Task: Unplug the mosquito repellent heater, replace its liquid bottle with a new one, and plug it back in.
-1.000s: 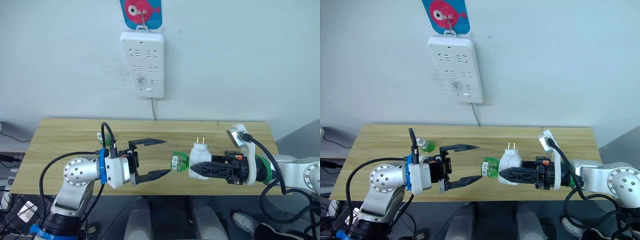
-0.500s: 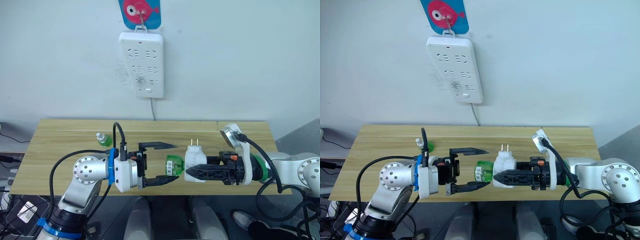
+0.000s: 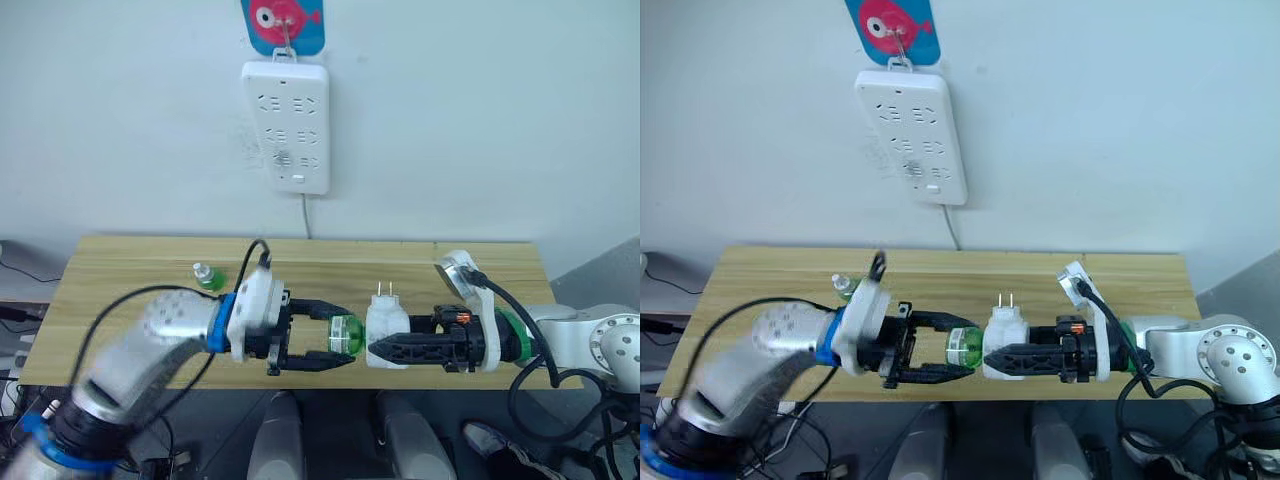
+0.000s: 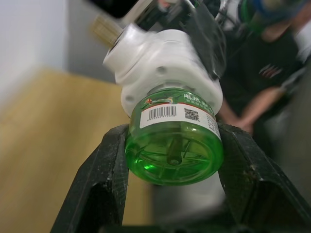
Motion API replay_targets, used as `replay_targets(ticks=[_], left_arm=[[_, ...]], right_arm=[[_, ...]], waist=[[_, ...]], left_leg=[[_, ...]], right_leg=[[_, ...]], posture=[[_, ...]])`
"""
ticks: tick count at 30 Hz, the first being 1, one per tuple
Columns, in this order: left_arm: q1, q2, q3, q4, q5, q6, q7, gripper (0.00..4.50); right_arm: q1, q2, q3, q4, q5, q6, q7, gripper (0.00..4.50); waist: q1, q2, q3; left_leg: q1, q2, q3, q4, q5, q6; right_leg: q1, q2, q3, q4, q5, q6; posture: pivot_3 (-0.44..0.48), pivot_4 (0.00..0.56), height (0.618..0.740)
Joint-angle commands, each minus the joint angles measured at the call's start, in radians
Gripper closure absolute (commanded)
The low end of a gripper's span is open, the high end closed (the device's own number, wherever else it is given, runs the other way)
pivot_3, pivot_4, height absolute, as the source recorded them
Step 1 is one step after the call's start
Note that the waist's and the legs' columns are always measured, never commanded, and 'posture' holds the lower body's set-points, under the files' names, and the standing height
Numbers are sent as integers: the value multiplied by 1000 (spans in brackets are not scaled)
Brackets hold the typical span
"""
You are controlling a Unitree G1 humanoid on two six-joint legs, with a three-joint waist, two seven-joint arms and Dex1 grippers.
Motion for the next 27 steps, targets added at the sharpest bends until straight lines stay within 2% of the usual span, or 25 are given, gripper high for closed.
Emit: replay_targets(ticks=[1,5,8,11,12,15,18,21,27], left_arm=[[-11,-18,35,-9,-73,108,41,2238],[5,-52,49,-3,-14,108,54,2238],[60,-55,27,-15,189,-63,-11,1265],[155,-85,22,13,416,-351,-77,335],[189,-102,20,41,508,-503,-107,21],[228,-213,53,131,670,-854,-99,5],[217,-297,62,178,723,-1042,-94,5],[212,-332,43,210,743,-1148,-107,5],[187,-350,2,243,748,-1221,-131,5]], right_arm=[[6,-20,-33,-2,-8,7,10,1431],[8,-26,-40,6,8,8,7,1431],[10,-33,-55,25,27,8,-4,1431],[16,-43,-71,40,39,9,-11,1434],[19,-46,-75,44,42,9,-15,1434],[22,-45,-83,51,40,10,-21,1434],[22,-40,-84,51,37,11,-27,1435],[17,-33,-76,45,41,11,-32,1437],[8,-22,-65,34,44,15,-36,1438]], waist=[[1,0,0],[1,0,0],[1,0,1],[2,1,1],[4,1,1],[13,1,1],[24,1,1],[29,1,1],[27,1,1]], left_leg=[[0,0,0,0,0,0],[0,1,0,-1,0,0],[0,1,0,-2,0,0],[0,1,1,-2,0,0],[0,1,2,-2,0,0],[0,1,2,-2,0,0],[-1,1,2,-1,0,0],[-2,1,2,0,0,0],[-2,1,1,-1,0,0]], right_leg=[[0,0,0,-1,0,0],[-1,0,-1,0,3,-5],[-1,0,-1,0,3,-5],[-1,0,1,-1,3,-5],[-1,0,1,-2,3,-5],[-1,0,1,-2,3,-6],[-1,0,1,-4,3,-6],[-1,0,1,-4,3,-5],[-1,0,1,-5,3,-5]], posture=[[38,303,740],[36,303,740],[37,304,740],[35,305,740],[35,305,740],[35,305,740],[31,307,740],[30,309,740],[26,312,740]])
